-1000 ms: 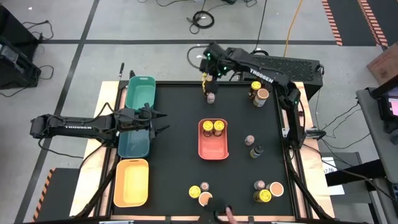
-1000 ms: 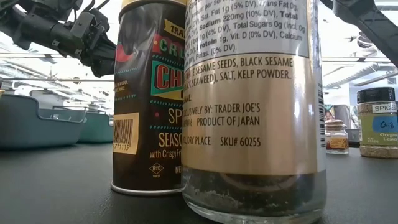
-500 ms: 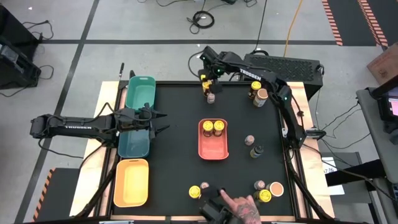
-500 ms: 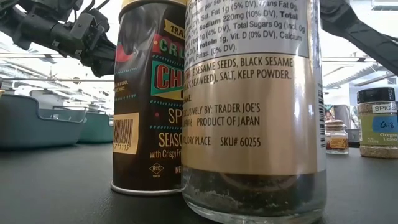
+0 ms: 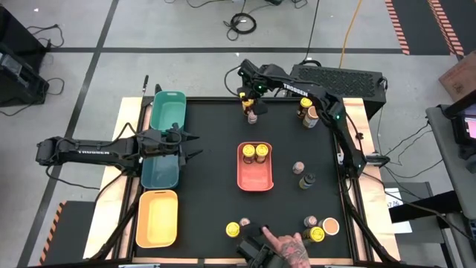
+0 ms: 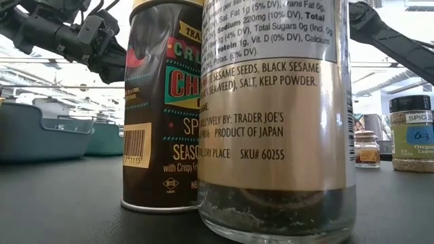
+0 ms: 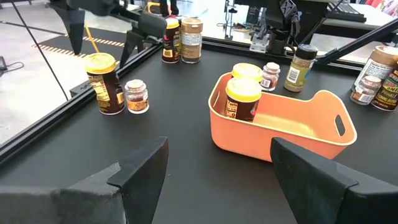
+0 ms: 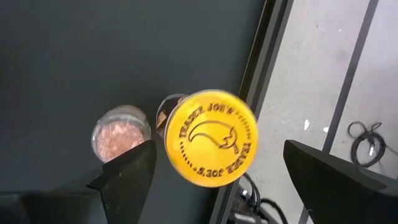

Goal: Sort spices by type
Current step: Put the yellow seasoning can in the orange bin

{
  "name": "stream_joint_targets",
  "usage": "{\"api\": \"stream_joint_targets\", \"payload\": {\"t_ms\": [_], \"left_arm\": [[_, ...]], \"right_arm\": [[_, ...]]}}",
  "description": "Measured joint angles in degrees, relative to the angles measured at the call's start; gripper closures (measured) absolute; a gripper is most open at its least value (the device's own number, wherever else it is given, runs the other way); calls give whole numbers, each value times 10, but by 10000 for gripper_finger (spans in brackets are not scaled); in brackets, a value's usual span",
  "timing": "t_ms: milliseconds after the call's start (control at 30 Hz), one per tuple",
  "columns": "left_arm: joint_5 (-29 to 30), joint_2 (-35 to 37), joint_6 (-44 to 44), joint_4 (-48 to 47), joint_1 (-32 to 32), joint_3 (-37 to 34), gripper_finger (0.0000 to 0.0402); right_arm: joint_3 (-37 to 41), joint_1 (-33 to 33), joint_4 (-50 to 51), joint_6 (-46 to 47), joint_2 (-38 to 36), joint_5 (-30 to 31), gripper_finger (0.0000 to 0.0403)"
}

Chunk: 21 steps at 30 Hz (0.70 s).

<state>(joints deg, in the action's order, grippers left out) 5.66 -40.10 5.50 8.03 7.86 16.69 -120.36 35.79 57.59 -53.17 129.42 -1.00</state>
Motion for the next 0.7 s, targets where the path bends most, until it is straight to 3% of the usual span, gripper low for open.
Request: {"api": "stream_joint_targets", "payload": {"t_ms": [567, 700], "left_arm": [[2, 0, 0, 0, 0, 0, 116], [4, 0, 0, 0, 0, 0, 116]], "right_arm": [[0, 0, -32, 16, 18, -4, 59], [0, 0, -25, 21, 18, -3, 78]]}}
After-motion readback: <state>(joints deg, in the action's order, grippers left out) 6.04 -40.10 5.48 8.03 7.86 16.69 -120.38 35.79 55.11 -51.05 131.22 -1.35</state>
